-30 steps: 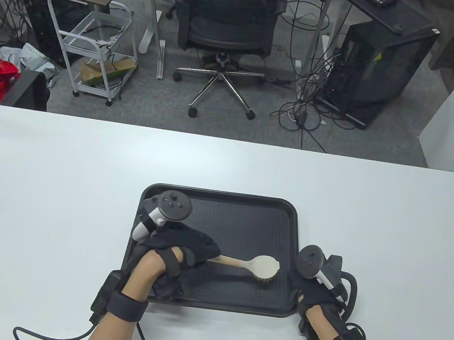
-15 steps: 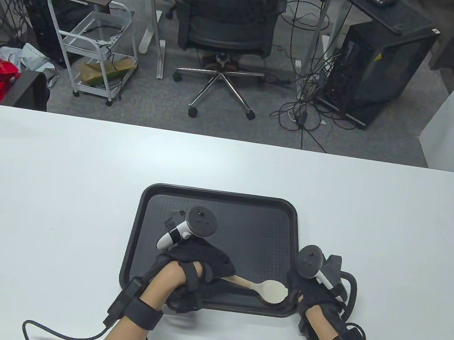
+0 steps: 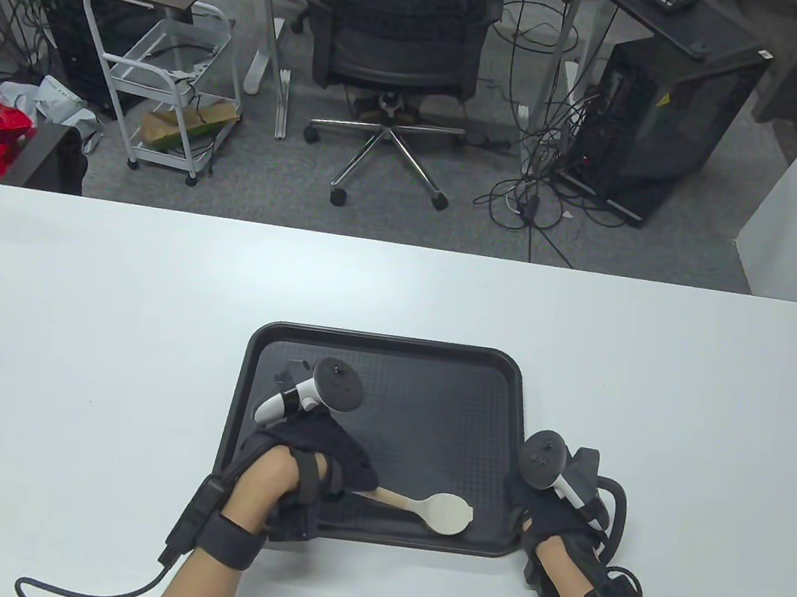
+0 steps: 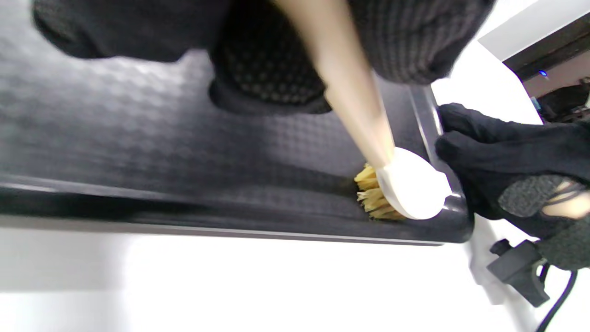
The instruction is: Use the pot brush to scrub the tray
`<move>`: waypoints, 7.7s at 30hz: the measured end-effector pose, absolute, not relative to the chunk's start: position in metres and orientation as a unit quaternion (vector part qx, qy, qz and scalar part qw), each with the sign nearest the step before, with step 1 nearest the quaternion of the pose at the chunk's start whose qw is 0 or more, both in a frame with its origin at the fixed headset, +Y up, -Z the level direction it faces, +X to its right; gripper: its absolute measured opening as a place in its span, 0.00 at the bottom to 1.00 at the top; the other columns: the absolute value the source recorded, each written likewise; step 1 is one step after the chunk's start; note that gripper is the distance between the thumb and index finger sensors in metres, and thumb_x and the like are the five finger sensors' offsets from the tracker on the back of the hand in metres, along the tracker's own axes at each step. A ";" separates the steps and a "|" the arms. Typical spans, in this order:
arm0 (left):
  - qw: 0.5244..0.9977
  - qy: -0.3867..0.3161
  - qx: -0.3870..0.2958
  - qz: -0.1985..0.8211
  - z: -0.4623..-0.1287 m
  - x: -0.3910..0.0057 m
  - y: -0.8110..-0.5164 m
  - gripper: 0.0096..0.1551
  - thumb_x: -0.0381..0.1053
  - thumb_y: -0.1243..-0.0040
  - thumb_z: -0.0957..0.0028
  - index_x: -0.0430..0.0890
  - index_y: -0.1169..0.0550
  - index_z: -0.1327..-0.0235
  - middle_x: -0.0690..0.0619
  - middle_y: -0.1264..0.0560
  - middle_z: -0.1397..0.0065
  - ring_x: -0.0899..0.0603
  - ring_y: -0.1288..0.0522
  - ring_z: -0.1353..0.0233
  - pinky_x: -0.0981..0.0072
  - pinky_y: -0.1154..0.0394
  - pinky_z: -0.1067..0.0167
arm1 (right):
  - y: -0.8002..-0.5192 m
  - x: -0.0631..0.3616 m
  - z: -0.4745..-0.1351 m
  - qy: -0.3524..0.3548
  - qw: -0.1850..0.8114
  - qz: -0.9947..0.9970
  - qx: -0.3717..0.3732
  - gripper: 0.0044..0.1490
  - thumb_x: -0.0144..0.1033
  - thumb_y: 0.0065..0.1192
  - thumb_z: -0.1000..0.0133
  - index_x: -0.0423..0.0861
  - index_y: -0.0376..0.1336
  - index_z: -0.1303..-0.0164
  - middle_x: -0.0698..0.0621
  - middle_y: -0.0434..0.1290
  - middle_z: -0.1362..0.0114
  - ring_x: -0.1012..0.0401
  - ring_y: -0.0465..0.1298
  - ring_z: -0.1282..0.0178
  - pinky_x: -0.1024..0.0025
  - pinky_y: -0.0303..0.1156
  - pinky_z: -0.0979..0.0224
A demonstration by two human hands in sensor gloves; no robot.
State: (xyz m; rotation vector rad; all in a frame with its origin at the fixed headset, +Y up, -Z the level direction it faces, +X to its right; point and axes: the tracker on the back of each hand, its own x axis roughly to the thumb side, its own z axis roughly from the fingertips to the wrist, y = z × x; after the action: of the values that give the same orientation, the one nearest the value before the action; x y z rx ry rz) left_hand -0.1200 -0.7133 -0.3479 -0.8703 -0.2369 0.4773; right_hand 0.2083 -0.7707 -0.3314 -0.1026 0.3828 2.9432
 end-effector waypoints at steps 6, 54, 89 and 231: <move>0.871 -0.076 -0.419 0.243 -0.351 -0.153 -0.712 0.31 0.61 0.31 0.60 0.44 0.15 0.48 0.47 0.13 0.61 0.43 0.18 0.74 0.43 0.23 0.50 | -0.771 0.208 -0.331 0.128 0.086 0.987 -0.034 0.38 0.43 0.59 0.46 0.38 0.54 0.30 0.50 0.82 0.66 0.55 0.80 0.80 0.54 0.78 0.62; 0.853 0.083 -0.238 0.456 -0.321 -0.368 -0.696 0.33 0.61 0.32 0.61 0.40 0.15 0.52 0.49 0.13 0.64 0.45 0.20 0.76 0.44 0.22 0.52 | -0.771 0.209 -0.331 0.129 0.088 0.987 -0.035 0.39 0.43 0.59 0.46 0.38 0.54 0.30 0.50 0.82 0.66 0.55 0.80 0.80 0.54 0.78 0.62; 0.891 0.075 -0.250 0.372 -0.417 -0.023 -0.732 0.37 0.64 0.39 0.58 0.40 0.23 0.43 0.54 0.16 0.61 0.50 0.20 0.75 0.47 0.21 0.54 | -0.772 0.210 -0.332 0.131 0.097 0.986 -0.031 0.39 0.43 0.59 0.46 0.37 0.54 0.30 0.50 0.82 0.66 0.55 0.80 0.80 0.54 0.78 0.62; 0.944 0.093 -0.255 0.187 -0.383 -0.078 -0.710 0.36 0.65 0.43 0.54 0.40 0.21 0.45 0.52 0.14 0.67 0.47 0.18 0.77 0.46 0.21 0.52 | -0.772 0.208 -0.331 0.126 0.083 0.988 -0.032 0.39 0.43 0.59 0.46 0.37 0.54 0.30 0.50 0.82 0.66 0.55 0.80 0.80 0.54 0.78 0.62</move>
State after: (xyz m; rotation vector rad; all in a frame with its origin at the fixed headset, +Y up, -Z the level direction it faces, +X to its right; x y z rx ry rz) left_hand -0.0779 -0.7096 -0.3826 -0.5190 0.1894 0.3806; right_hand 0.2084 -0.7716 -0.3311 -0.0951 0.3749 2.9499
